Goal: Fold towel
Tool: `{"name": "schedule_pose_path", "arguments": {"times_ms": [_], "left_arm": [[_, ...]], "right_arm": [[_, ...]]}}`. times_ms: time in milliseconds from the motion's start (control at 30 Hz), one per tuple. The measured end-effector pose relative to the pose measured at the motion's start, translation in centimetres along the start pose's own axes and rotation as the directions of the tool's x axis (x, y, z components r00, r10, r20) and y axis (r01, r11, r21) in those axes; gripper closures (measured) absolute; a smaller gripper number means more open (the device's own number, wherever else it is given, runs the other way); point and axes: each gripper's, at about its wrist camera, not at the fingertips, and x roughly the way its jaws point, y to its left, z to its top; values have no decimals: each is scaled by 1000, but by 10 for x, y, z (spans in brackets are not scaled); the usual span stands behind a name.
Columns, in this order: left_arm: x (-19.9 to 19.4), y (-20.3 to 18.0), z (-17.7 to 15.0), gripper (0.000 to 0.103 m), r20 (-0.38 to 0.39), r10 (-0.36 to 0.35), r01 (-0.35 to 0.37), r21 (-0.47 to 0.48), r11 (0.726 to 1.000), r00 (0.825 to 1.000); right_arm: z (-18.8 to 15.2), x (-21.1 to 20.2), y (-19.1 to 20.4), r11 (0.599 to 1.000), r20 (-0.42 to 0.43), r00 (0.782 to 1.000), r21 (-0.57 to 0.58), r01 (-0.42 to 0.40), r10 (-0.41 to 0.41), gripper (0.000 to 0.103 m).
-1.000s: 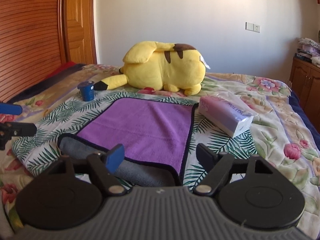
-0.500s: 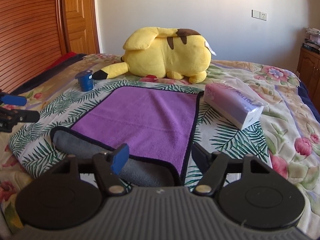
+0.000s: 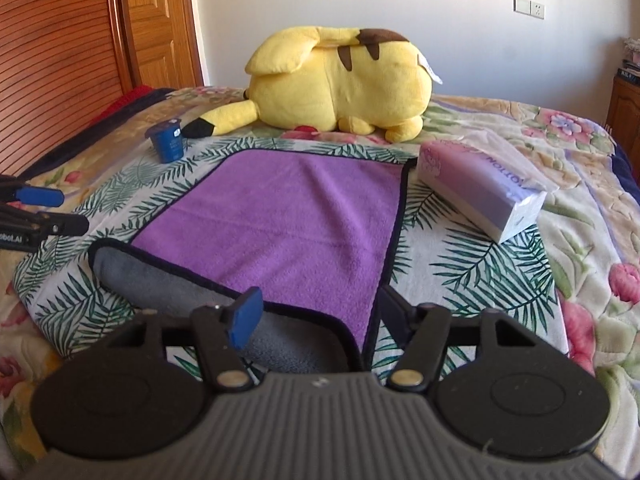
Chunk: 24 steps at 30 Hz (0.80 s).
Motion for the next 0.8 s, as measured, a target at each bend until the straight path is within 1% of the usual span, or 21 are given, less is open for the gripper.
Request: {"name": "schedule_pose_path", "arguments": {"times_ms": [133,300,500,700,800], "left_arm": [[13,7,-2,59,-27,-12,11,-16,1000,1000],[24,11,-8,64,-65,-35,32,-44,999,997],[34,13,-13,71,-98,-58,52,-63,997,993],[42,18,-19,73,-125,-90,77,-105,991,988],[44,18,-21,77,-134,-98,83,-112,990,986]], "right_arm": [[-1,6,-2,1000,-21,1000,6,-3,3,41],[-4,10,-5,1000,-45,999,23,-11,12,42],[-8,16,-9,999,-78,997,39,-16,19,46],[-11,21,-14,998,-104,994,66,-23,30,47],[-13,24,-16,996,-117,992,78,-30,39,47]]}}
